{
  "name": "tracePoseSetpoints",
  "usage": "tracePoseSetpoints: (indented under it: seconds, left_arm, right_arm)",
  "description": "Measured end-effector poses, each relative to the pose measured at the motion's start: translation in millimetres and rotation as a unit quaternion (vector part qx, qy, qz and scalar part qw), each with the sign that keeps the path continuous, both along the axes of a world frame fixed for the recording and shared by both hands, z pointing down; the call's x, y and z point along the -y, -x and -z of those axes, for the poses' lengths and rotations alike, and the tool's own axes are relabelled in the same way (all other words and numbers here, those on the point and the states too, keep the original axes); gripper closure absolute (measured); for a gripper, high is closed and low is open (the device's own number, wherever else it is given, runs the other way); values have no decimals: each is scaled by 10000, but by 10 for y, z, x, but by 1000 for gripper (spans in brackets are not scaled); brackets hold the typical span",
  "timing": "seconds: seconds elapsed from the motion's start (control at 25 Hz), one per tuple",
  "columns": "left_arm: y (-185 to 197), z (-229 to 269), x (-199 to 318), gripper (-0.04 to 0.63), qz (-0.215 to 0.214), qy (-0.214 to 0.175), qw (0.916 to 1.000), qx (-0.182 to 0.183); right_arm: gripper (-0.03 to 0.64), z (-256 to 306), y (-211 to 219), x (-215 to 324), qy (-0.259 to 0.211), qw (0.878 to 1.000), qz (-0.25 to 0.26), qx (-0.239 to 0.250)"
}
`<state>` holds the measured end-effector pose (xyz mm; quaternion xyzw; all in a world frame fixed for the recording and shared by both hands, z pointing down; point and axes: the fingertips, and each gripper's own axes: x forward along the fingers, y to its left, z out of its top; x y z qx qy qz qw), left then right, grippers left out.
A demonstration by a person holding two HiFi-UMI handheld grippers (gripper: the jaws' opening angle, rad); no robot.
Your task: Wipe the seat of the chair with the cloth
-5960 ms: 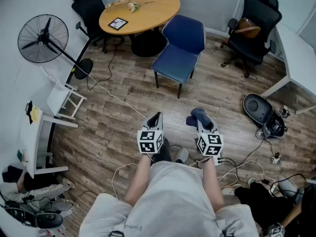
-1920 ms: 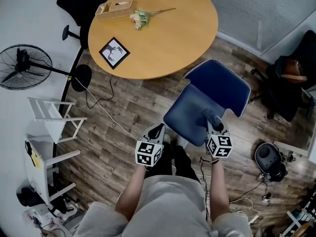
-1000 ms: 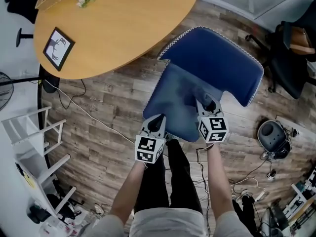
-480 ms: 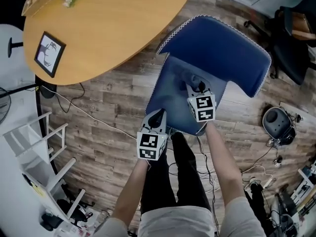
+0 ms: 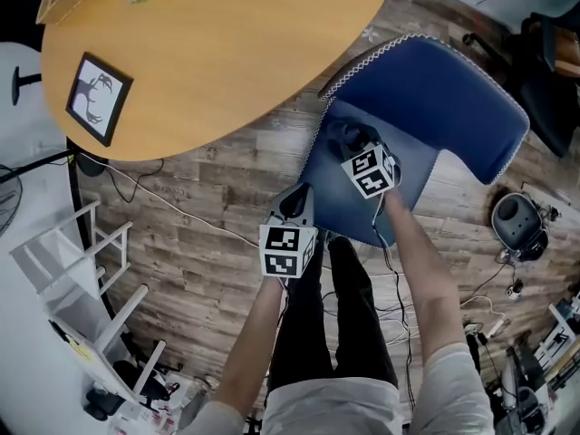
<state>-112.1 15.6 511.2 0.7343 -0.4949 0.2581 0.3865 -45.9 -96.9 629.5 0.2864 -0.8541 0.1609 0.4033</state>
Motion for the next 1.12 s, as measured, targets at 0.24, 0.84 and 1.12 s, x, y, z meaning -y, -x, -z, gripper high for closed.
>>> tracePoseSetpoints:
  seconds: [0.24,0.84,1.12]
  left_arm:
    - [83,-53,56,566,81,183,9995,-225]
    - [365,-300,7,566,-283,397,9987,169]
    - [159,-318,-65,566,-357,387,9985,115]
  right_arm:
    - [532,105,362,507,-543,9972,70,510]
    - [532,-687,18,246,-620,9751,1527,-1486]
    - [532,-741,-498,170,-626,9791,1123,-1576]
